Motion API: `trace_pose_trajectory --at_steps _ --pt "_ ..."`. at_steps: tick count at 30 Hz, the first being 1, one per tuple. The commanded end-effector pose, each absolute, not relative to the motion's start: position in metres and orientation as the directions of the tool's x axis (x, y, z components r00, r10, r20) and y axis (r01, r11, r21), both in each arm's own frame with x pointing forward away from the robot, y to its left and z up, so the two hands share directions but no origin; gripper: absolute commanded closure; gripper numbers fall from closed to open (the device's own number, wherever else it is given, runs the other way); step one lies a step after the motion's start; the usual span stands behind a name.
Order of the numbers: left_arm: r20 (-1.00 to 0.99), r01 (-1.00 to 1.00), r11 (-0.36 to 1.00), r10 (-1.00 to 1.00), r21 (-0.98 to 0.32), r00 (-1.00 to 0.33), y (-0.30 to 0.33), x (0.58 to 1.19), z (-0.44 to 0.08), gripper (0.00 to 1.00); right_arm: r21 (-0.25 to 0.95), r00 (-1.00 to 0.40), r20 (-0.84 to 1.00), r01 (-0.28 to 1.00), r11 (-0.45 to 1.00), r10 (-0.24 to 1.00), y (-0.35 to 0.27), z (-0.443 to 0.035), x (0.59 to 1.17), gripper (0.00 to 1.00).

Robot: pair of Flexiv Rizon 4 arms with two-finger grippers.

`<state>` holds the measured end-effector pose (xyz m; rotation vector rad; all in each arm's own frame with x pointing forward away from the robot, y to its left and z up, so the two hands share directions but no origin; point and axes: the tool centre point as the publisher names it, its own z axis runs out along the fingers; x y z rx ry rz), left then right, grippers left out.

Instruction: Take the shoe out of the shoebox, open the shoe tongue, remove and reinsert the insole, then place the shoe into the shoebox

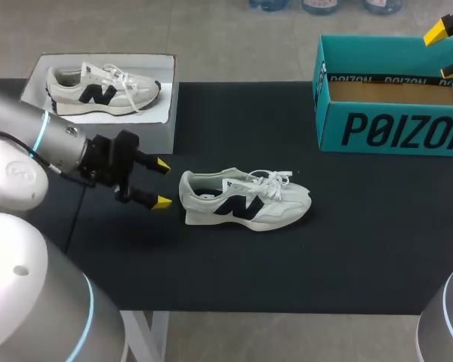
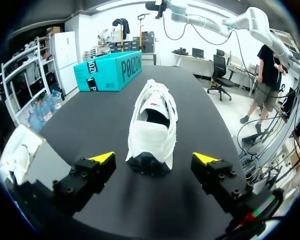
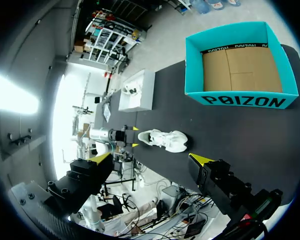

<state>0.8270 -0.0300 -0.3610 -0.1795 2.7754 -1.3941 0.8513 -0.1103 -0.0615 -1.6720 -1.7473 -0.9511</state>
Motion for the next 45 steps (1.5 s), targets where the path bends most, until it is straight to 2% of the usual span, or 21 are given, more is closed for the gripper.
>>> trace_pose_trajectory --at_steps 1,18,45 --pt "0.019 -0.073 0.549 -0.103 -0.833 -0.994 -0.031 0.832 -0.375 0.0 0.122 -0.087 0.783 0.992 -0.015 0.616 -0.11 -0.062 0.853 0.0" --pt "0.029 -0.088 0.547 -0.116 -0.833 -0.993 -0.052 0.851 -0.389 0.0 0.122 -0.087 0.783 0.992 -0.015 0.616 -0.11 -0.062 0.853 0.0" --pt "0.063 -0.077 0.501 -0.044 -0.862 -0.997 -0.075 0.845 -0.424 0.0 0.122 -0.087 0.783 0.992 -0.015 0.616 -0.11 -0.062 0.853 0.0"
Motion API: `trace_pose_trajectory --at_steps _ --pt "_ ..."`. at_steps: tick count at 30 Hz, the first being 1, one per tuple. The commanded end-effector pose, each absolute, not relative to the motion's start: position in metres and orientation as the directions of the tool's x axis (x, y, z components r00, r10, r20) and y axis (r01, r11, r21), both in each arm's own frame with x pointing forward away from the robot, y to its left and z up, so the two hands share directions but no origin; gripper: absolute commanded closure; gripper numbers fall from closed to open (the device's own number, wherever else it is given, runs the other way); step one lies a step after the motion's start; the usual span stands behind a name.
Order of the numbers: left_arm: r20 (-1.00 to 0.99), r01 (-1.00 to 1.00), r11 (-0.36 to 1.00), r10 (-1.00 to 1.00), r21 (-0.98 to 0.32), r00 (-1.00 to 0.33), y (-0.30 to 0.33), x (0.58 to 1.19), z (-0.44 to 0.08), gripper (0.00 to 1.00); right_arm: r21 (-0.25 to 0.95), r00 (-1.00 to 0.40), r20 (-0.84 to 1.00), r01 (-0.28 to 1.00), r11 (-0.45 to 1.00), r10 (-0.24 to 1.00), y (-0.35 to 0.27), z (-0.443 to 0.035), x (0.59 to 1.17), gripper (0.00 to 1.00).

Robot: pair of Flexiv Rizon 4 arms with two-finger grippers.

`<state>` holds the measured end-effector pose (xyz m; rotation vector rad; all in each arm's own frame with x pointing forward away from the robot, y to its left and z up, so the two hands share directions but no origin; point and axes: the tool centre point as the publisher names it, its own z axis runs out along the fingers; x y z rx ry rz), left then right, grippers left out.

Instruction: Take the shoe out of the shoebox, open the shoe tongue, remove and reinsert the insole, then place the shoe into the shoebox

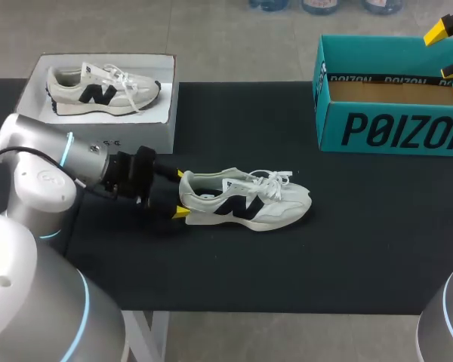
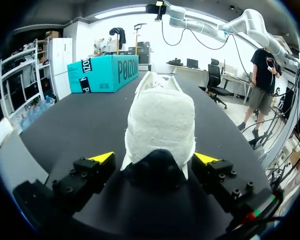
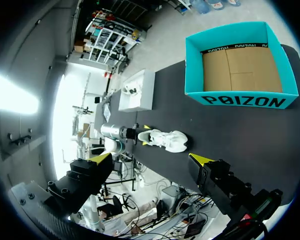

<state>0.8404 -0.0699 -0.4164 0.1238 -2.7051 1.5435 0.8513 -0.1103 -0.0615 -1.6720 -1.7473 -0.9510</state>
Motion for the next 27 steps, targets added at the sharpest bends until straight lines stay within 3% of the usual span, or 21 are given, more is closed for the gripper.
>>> trace_pose_trajectory --at_steps 1,21,24,26,27 --pt "0.062 -0.072 0.499 -0.036 -0.863 -0.997 -0.076 0.846 -0.425 0.0 0.122 -0.087 0.783 0.992 -0.015 0.616 -0.11 -0.062 0.853 0.0" --pt "0.063 -0.03 0.481 0.052 -0.876 -0.997 -0.092 0.851 -0.427 0.0 0.122 -0.087 0.783 0.992 -0.015 0.616 -0.11 -0.062 0.853 0.0" --pt "0.069 -0.032 0.481 0.06 -0.876 -0.996 -0.094 0.848 -0.429 0.18 0.122 -0.087 0.783 0.992 -0.015 0.616 -0.11 -0.062 0.853 0.0" --pt "0.071 -0.031 0.481 0.065 -0.876 -0.995 -0.096 0.846 -0.43 0.56 0.122 -0.087 0.783 0.992 -0.015 0.616 -0.11 -0.062 0.853 0.0" --pt "0.076 -0.035 0.481 0.065 -0.876 -0.995 -0.097 0.846 -0.43 0.62 0.122 -0.087 0.783 0.992 -0.015 0.616 -0.11 -0.062 0.853 0.0"
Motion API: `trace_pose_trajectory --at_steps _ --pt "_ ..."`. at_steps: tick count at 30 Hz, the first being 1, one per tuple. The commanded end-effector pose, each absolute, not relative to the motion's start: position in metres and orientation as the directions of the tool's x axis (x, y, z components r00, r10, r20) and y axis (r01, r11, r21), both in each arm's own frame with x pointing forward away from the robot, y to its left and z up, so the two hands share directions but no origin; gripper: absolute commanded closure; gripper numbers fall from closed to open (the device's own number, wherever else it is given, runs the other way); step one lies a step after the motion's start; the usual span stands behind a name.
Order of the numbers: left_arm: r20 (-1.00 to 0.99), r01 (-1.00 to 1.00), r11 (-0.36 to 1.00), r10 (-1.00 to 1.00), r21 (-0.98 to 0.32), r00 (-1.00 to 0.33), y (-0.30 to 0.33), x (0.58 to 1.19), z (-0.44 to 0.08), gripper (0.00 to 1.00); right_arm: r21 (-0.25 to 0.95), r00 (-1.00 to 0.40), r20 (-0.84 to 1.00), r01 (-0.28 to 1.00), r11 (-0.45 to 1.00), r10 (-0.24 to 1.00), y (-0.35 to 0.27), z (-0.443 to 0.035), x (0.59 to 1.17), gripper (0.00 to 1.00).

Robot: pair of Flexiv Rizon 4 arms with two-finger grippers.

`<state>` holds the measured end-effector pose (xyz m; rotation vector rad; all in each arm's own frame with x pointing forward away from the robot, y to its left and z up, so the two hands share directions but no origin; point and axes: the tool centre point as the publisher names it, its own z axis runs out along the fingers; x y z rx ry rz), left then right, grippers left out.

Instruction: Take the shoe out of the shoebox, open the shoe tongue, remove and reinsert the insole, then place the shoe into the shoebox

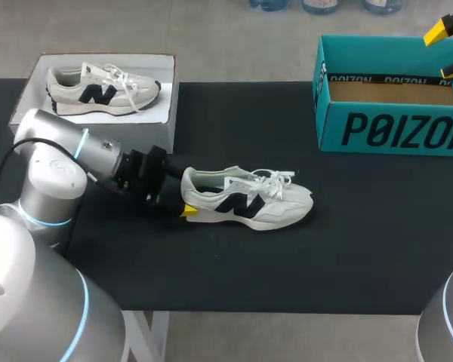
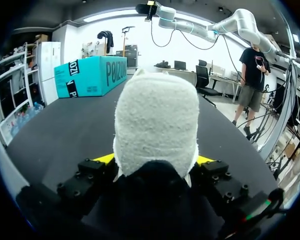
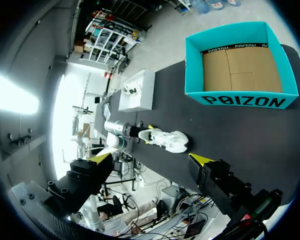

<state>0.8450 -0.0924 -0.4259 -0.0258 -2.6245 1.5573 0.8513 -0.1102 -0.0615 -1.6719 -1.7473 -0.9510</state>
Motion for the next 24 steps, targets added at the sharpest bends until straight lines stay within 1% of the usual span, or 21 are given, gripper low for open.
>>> trace_pose_trajectory --at_steps 1,2,3,4,24 --pt "0.077 -0.037 0.48 0.065 -0.876 -0.995 -0.0977 0.845 -0.4311 0.66 0.122 -0.087 0.783 0.992 -0.015 0.616 -0.1101 -0.0615 0.8528 0.0" --pt "0.079 -0.038 0.48 0.066 -0.877 -0.995 -0.0985 0.8445 -0.4315 0.86 0.122 -0.087 0.783 0.992 -0.015 0.616 -0.1101 -0.0615 0.8528 0.0" --pt "0.081 -0.039 0.48 0.066 -0.877 -0.995 -0.0991 0.8441 -0.4319 0.98 0.122 -0.087 0.783 0.992 -0.015 0.616 -0.1101 -0.0615 0.8528 0.0" --pt "0.083 -0.041 0.479 0.067 -0.877 -0.994 -0.0995 0.8438 -0.4321 1.0 0.122 -0.087 0.783 0.992 -0.015 0.616 -0.1101 -0.0615 0.8528 0.0" --pt "0.087 -0.05 0.493 0.054 -0.868 -0.995 -0.1 0.8426 -0.4309 1.0 0.122 -0.087 0.783 0.992 -0.015 0.616 -0.1101 -0.0615 0.8528 0.0"
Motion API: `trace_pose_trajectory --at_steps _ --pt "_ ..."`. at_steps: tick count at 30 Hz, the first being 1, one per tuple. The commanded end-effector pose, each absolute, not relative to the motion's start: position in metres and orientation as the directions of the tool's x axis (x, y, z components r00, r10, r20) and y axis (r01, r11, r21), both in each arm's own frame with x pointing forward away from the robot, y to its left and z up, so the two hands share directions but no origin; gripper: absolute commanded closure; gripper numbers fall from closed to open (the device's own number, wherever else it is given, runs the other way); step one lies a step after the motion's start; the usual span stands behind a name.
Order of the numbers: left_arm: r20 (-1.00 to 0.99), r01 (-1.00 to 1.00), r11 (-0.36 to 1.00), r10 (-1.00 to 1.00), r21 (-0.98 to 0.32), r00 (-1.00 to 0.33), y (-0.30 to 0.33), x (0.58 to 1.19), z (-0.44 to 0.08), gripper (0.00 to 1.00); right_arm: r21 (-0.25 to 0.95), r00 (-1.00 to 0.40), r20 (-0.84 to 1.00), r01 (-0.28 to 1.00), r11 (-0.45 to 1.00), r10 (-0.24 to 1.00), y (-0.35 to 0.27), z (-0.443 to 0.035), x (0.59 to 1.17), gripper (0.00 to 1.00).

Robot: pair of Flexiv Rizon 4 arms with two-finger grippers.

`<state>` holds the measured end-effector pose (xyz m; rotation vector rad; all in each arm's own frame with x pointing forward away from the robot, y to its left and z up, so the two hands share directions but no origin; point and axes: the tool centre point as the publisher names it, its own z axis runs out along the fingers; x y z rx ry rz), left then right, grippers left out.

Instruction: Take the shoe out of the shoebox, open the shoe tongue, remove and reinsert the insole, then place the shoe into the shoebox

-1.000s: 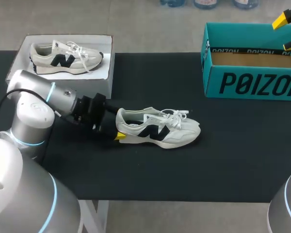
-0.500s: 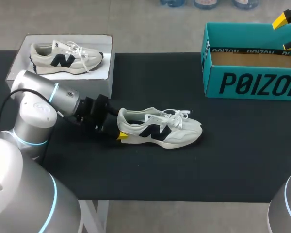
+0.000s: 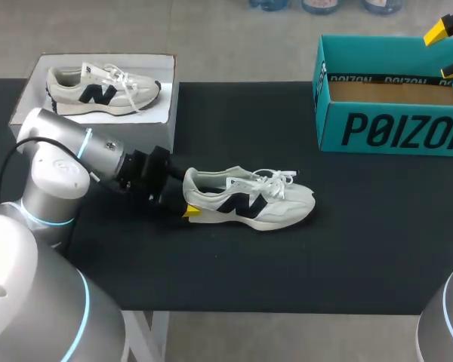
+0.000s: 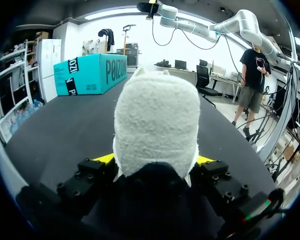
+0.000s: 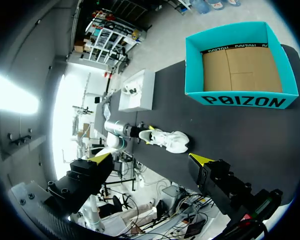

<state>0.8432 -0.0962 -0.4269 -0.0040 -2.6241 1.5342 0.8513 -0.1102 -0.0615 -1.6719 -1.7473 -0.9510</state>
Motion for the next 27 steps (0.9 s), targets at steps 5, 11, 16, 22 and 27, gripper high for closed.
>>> trace_pose_trajectory --at_steps 5,11,16,22,27 --pt "0.087 -0.05 0.493 0.054 -0.868 -0.995 -0.1 0.843 -0.431 1.0 0.126 -0.082 0.773 0.992 -0.026 0.629 -0.099 -0.06 0.851 0.0" --pt "0.087 -0.05 0.493 0.054 -0.868 -0.995 -0.1 0.843 -0.431 1.0 0.145 -0.036 0.693 0.985 -0.09 0.72 -0.043 -0.065 0.831 0.0" --pt "0.087 -0.05 0.493 0.054 -0.868 -0.995 -0.1 0.843 -0.431 1.0 0.156 0.016 0.624 0.977 -0.145 0.781 0.005 -0.075 0.801 0.0" --pt "0.087 -0.05 0.493 0.054 -0.868 -0.995 -0.1 0.843 -0.431 1.0 0.174 0.069 0.565 0.964 -0.2 0.822 0.061 -0.091 0.77 0.0" --pt "0.087 -0.05 0.493 0.054 -0.868 -0.995 -0.1 0.843 -0.431 1.0 0.143 0.056 0.536 0.977 -0.156 0.842 0.103 -0.115 0.753 0.0"
